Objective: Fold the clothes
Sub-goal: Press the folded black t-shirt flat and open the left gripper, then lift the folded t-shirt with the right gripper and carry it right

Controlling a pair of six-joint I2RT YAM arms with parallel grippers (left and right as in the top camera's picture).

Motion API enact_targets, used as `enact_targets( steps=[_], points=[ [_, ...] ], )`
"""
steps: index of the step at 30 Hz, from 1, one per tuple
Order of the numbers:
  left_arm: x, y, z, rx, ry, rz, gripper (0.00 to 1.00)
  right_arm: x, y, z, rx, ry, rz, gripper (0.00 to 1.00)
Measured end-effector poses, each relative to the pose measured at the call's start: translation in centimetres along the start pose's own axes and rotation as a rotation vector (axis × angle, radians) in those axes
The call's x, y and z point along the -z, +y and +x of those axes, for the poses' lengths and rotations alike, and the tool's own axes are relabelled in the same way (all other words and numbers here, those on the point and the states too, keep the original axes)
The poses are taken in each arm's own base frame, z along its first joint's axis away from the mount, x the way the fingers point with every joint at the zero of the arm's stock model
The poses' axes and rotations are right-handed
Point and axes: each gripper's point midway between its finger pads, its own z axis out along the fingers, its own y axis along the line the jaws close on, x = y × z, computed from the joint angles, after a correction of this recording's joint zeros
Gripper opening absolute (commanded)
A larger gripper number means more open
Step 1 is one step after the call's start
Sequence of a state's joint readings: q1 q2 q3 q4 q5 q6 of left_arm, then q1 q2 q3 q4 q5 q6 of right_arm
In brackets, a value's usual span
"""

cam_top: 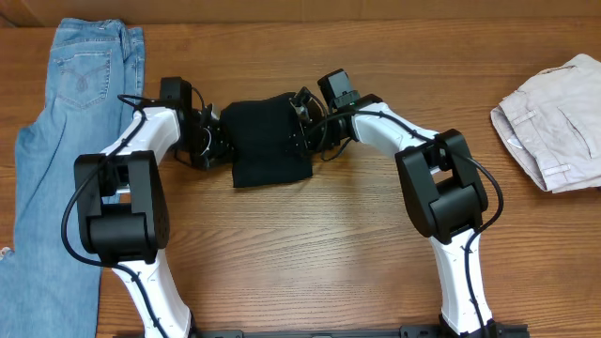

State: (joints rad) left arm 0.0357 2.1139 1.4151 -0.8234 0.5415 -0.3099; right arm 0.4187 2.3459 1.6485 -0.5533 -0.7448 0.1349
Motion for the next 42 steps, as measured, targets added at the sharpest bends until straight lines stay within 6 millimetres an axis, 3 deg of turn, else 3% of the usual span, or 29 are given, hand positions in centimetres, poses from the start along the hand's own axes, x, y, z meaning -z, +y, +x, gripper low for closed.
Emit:
enact_targets(
  steps=[2, 5, 9, 12, 15, 16, 17, 21, 23, 27, 30, 34, 38, 42],
  points=[
    [0.6, -0.3, 0.2, 0.008, 0.017, -0.006, 0.27, 0.5, -0.5, 0.3, -0.020, 0.015, 0.030, 0.04],
    [1.9, -1.1, -0.8, -0.017, -0.010, 0.000, 0.38, 2.5, -1.8, 0.2, -0.040, 0.011, 0.122, 0.04],
    [5.8, -3.7, -3.1, -0.106, -0.127, 0.026, 0.47, 7.8, -5.2, -1.2, -0.087, -0.056, 0.305, 0.04],
    [9.0, -5.7, -3.8, -0.164, -0.213, 0.044, 0.50, 14.0, -7.7, -3.0, -0.129, -0.146, 0.462, 0.04],
    [10.8, -7.1, -3.5, -0.194, -0.252, 0.054, 0.49, 21.8, -9.0, -4.6, -0.156, -0.255, 0.619, 0.04],
    [10.9, -7.4, -3.2, -0.200, -0.247, 0.055, 0.49, 26.4, -9.0, -5.5, -0.162, -0.335, 0.697, 0.04],
    [10.8, -7.5, -3.0, -0.201, -0.242, 0.053, 0.48, 29.7, -9.1, -5.8, -0.173, -0.387, 0.750, 0.04],
    [10.3, -7.8, -2.5, -0.211, -0.222, 0.046, 0.48, 40.0, -8.9, -5.9, -0.213, -0.555, 0.887, 0.04],
    [10.1, -8.0, -2.3, -0.216, -0.219, 0.043, 0.48, 45.1, -9.5, -5.0, -0.256, -0.633, 0.949, 0.04],
    [9.8, -8.3, -1.9, -0.223, -0.204, 0.041, 0.48, 51.4, -13.0, -1.5, -0.382, -0.700, 1.033, 0.04],
    [9.5, -8.6, -1.4, -0.233, -0.188, 0.038, 0.48, 54.8, -16.2, 2.1, -0.505, -0.718, 1.077, 0.04],
    [9.2, -8.9, -1.0, -0.254, -0.176, 0.036, 0.48, 59.2, -19.0, 6.5, -0.632, -0.778, 1.092, 0.04],
    [9.1, -9.1, -0.9, -0.261, -0.173, 0.035, 0.48, 61.4, -20.9, 10.1, -0.726, -0.820, 1.059, 0.04],
    [9.1, -9.1, -0.8, -0.261, -0.172, 0.035, 0.48, 60.9, -23.3, 13.0, -0.802, -0.828, 0.988, 0.04]
  ],
)
